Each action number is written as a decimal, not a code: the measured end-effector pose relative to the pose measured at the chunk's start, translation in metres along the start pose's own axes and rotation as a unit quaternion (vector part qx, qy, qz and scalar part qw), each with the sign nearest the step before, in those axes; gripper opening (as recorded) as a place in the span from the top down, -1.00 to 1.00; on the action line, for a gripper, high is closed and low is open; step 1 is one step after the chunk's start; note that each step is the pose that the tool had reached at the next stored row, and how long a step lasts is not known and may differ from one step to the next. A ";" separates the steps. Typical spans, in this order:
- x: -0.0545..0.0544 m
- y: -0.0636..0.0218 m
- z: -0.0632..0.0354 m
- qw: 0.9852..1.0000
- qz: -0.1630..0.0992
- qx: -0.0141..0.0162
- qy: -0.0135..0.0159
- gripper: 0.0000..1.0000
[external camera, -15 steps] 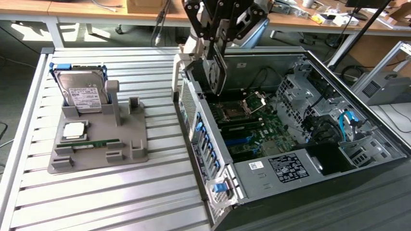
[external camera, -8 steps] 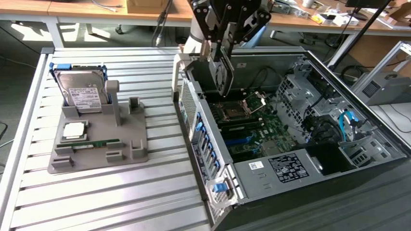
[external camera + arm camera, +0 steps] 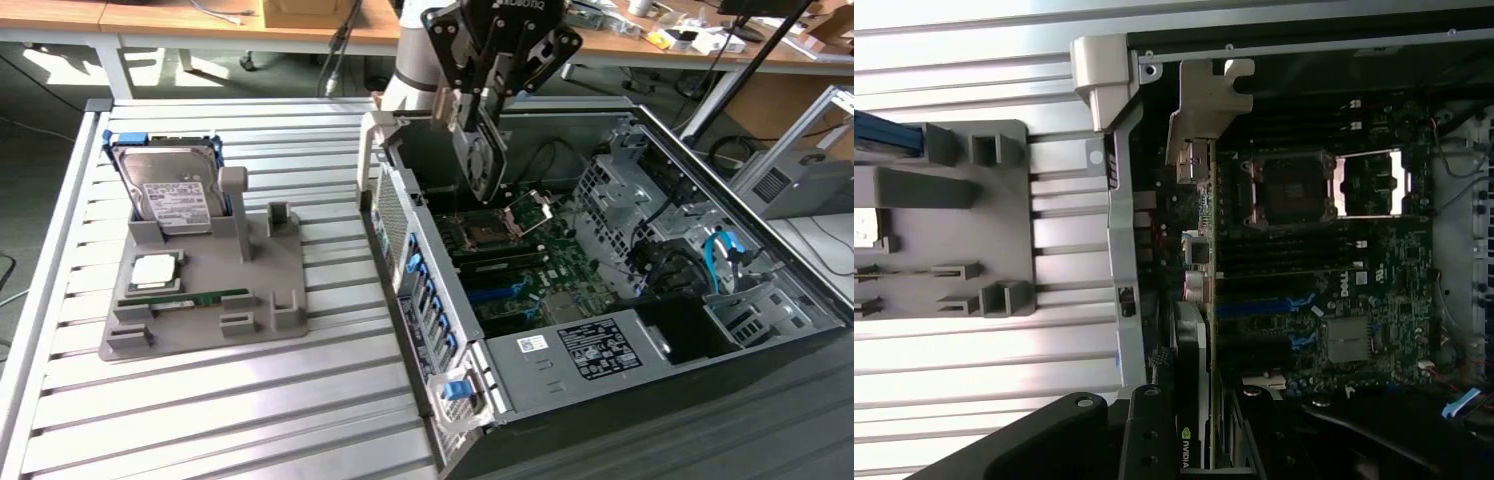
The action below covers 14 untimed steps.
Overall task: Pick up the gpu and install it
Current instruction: 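Pick up the gpu and move the gpu toward the slot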
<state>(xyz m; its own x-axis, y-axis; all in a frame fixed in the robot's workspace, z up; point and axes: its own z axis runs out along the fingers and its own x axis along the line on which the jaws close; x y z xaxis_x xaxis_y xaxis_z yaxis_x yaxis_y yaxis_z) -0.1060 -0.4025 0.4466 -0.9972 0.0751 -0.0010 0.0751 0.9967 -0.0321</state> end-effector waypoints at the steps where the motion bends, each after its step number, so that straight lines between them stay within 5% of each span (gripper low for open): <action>1: -0.003 0.0002 0.0004 1.000 0.000 0.000 0.000 0.47; 14: -0.037 0.0030 0.0062 1.000 0.000 0.004 0.001 0.47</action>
<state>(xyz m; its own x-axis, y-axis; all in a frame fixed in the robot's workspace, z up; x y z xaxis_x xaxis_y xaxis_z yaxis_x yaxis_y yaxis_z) -0.0687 -0.4025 0.4403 -0.9972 0.0753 0.0018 0.0751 0.9963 -0.0407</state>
